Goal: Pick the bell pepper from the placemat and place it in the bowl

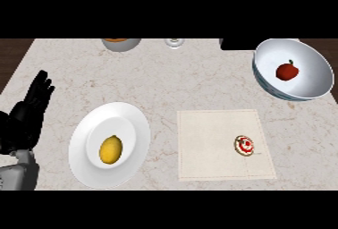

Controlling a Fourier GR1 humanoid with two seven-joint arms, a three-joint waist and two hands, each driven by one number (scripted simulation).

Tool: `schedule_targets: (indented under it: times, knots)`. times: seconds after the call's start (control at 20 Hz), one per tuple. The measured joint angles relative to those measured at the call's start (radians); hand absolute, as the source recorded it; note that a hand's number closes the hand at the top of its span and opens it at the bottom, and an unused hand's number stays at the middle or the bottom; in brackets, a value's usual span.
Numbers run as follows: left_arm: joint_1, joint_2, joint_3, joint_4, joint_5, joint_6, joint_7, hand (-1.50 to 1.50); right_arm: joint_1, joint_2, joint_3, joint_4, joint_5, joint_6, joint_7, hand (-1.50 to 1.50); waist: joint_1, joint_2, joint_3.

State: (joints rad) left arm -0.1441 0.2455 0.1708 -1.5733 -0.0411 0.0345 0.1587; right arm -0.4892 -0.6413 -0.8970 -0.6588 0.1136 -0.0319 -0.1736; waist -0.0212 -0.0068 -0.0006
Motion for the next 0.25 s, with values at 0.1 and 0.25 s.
schedule_targets:
  times: [0.1, 0.25]
  knots:
    - [-0.010, -0.001, 0.000, 0.007, -0.001, 0.001, 0.003, 0.00, 0.068, 0.024, -0.015, -0.078, -0.046, 0.052, -0.005, -1.50, -0.002, 0.000, -0.001]
    - [0.004, -0.002, 0.003, -0.014, 0.007, -0.008, 0.009, 0.00, 0.149, 0.032, -0.039, -0.175, -0.118, 0.125, 0.009, -1.50, 0.003, 0.001, 0.000]
